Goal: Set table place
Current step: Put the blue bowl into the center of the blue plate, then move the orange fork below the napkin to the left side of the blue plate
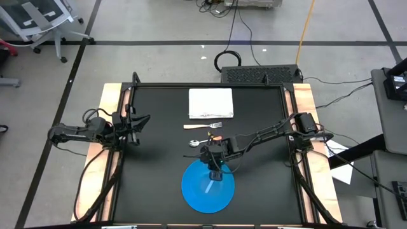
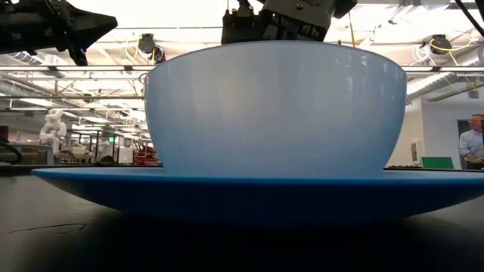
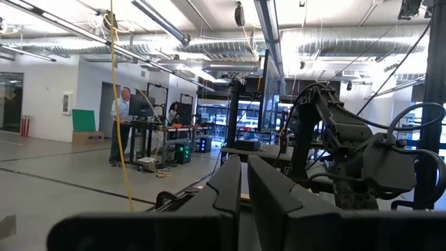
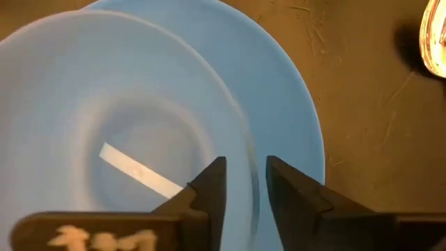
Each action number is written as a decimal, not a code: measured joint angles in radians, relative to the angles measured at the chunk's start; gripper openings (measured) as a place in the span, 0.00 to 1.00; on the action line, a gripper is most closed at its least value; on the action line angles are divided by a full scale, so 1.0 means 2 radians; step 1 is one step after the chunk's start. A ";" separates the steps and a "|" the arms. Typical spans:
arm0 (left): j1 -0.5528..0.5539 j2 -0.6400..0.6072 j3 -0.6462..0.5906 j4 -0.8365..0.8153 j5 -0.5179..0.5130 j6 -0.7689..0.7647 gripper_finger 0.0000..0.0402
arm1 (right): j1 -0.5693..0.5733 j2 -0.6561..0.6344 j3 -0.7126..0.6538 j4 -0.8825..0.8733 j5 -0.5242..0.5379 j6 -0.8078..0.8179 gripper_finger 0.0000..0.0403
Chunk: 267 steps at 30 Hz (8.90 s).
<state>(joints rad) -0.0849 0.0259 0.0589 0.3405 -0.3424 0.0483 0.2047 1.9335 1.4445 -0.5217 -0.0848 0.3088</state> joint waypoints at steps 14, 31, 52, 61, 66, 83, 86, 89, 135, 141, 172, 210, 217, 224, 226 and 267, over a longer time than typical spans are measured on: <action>0.000 0.000 0.000 -0.004 0.000 0.000 0.08 | 0.000 -0.047 0.000 0.026 -0.002 -0.023 0.29; 0.000 0.013 0.009 -0.123 0.008 -0.060 0.08 | -0.001 -0.189 -0.081 0.029 0.070 -0.109 0.01; 0.212 0.429 0.228 -0.159 0.202 -0.051 0.08 | -0.126 -0.336 -0.402 0.376 0.074 -0.119 0.00; 0.307 0.607 0.328 -0.156 0.382 -0.017 0.08 | -0.155 -0.350 -0.466 0.483 0.070 -0.125 0.00; 0.332 0.702 0.385 -0.155 0.416 -0.014 0.08 | -0.162 -0.353 -0.479 0.483 0.070 -0.121 0.00; 0.286 0.808 0.436 -0.167 0.396 -0.018 0.08 | -0.187 -0.353 -0.484 0.464 0.070 -0.127 0.00; 0.265 0.809 0.458 -0.250 0.367 0.006 0.08 | -0.189 -0.353 -0.484 0.464 0.071 -0.134 0.00; 0.247 0.813 0.493 -0.312 0.343 0.023 0.08 | -0.191 -0.353 -0.484 0.464 0.071 -0.136 0.00; 0.211 1.005 0.689 -0.549 0.263 0.097 0.45 | -0.193 -0.352 -0.484 0.452 0.071 -0.131 0.00; 0.210 1.009 0.689 -0.545 0.260 0.099 0.45 | -0.193 -0.352 -0.484 0.453 0.071 -0.130 0.00; 0.212 1.029 0.685 -0.549 0.245 0.101 0.13 | -0.193 -0.352 -0.484 0.453 0.070 -0.130 0.00; 0.057 0.819 0.702 -0.683 0.104 -0.266 0.13 | -0.193 -0.352 -0.484 0.448 0.070 -0.120 0.00; -0.002 0.778 0.621 -0.667 0.075 -0.416 0.13 | -0.193 -0.352 -0.484 0.448 0.070 -0.121 0.00; -0.100 0.743 0.529 -0.572 0.051 -0.592 0.13 | -0.193 -0.352 -0.484 0.453 0.070 -0.121 0.00; -0.132 0.738 0.510 -0.542 0.032 -0.652 0.13 | -0.193 -0.352 -0.484 0.453 0.070 -0.123 0.00; -0.374 0.871 0.515 -0.481 -0.033 -1.074 0.13 | -0.194 -0.352 -0.484 0.479 0.070 -0.130 0.00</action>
<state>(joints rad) -0.8328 1.7679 1.0885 -0.6210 -0.4080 -2.1002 -0.1837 1.2289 0.4770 0.4370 0.0555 0.0483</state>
